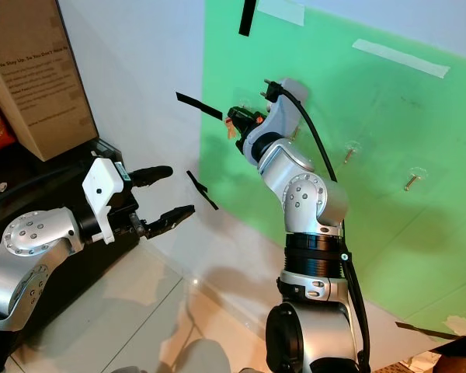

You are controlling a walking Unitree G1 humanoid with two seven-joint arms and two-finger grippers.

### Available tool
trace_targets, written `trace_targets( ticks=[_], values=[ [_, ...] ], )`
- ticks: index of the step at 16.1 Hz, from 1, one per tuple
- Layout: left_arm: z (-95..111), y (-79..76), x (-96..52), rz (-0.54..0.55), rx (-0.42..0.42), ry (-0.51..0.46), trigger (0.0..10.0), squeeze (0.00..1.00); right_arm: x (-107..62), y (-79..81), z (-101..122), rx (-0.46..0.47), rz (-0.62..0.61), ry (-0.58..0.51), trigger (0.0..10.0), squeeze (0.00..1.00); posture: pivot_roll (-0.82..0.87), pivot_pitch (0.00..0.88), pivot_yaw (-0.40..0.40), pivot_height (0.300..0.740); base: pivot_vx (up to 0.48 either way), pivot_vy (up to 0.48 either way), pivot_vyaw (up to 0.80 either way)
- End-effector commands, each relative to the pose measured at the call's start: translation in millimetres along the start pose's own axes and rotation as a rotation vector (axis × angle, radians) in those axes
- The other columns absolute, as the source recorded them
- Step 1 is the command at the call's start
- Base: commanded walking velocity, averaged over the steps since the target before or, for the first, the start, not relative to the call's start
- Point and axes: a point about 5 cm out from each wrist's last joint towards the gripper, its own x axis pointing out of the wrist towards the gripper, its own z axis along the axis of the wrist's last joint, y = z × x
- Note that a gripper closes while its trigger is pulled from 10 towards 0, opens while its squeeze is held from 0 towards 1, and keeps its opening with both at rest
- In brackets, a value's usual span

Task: Hang keys on a hook

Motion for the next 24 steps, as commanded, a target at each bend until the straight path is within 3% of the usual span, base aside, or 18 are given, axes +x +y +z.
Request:
trace_targets(
  ticks=[1,16,20,24],
  values=[
    [2.0,0.1,2.5,-0.007,0.01,-0.006,10.0,0.0,2.2,4.4,2.7,0.005,0.014,-0.011,10.0,0.0,-0.01,0.0,-0.104,0.74,0.0,0.0,0.0],
    [2.1,2.3,1.7,0.005,0.011,-0.006,10.0,0.0,8.1,-19.8,2.9,0.051,-0.133,-0.031,10.0,0.0,-0.01,0.0,-0.103,0.74,0.0,0.0,0.0],
    [2.6,3.0,2.4,0.005,0.013,-0.006,10.0,0.0,9.7,-16.0,-1.7,0.06,-0.12,-0.017,10.0,0.0,-0.01,0.0,-0.103,0.74,0.0,0.0,0.0],
    [2.8,3.5,3.7,0.006,0.015,-0.005,10.0,0.0,10.2,-27.5,-14.4,0.057,-0.189,0.046,10.0,0.0,-0.01,0.0,-0.105,0.74,0.0,0.0,0.0]
  ],
)
